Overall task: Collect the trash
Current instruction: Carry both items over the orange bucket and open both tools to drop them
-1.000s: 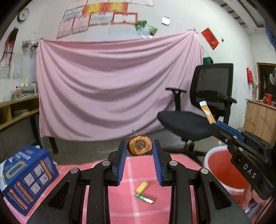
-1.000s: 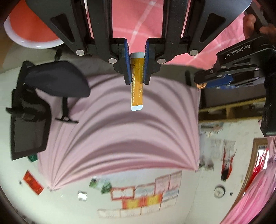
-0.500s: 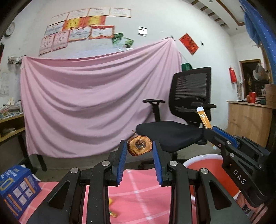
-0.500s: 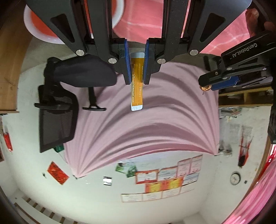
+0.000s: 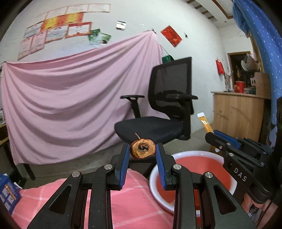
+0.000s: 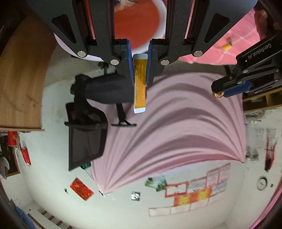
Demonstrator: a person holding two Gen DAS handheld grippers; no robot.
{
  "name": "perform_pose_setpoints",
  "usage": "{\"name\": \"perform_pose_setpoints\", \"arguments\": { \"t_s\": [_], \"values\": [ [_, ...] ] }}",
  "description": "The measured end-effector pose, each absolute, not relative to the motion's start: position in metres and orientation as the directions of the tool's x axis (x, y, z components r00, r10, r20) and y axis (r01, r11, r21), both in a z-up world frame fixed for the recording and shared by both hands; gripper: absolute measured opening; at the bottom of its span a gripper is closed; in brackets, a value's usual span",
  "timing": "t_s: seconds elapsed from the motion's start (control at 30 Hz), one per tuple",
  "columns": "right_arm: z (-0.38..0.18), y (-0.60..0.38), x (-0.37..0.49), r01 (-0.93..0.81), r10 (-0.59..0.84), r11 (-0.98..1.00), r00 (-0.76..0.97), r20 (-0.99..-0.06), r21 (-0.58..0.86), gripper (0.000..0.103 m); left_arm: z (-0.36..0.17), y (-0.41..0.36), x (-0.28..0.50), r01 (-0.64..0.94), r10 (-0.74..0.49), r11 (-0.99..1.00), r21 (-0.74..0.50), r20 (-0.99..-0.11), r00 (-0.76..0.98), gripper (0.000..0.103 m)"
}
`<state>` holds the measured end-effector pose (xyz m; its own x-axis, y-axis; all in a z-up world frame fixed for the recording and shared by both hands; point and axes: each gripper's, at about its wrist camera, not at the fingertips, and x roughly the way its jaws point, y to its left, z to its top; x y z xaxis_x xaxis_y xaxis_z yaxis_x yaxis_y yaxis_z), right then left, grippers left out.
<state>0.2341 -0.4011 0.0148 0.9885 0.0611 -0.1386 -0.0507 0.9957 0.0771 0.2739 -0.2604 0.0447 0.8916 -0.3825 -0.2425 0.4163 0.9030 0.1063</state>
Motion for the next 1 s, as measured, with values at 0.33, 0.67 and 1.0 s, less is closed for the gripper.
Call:
{"name": "perform_pose_setpoints", "arguments": {
  "t_s": [0.33, 0.67, 1.0],
  "values": [
    [-0.004, -0.428, 0.247, 0.007, 0.024, 0.993, 0.964, -0.266, 0.118, 0.013, 0.029, -0.297, 0.298, 0.5, -0.445, 0.863, 0.072, -0.362, 0.819, 0.026],
    [-0.013, -0.445, 0.256, 0.045, 0.015, 0.985, 0.941, -0.337, 0.169, 0.013, 0.015, -0.303, 0.31, 0.541, -0.491, 0.841, -0.013, -0.438, 0.753, 0.026],
    [-0.021, -0.451, 0.266, 0.075, 0.006, 0.98, 0.915, -0.403, 0.186, 0.015, 0.012, -0.295, 0.321, 0.523, -0.49, 0.849, -0.079, -0.489, 0.721, 0.044]
  ]
}}
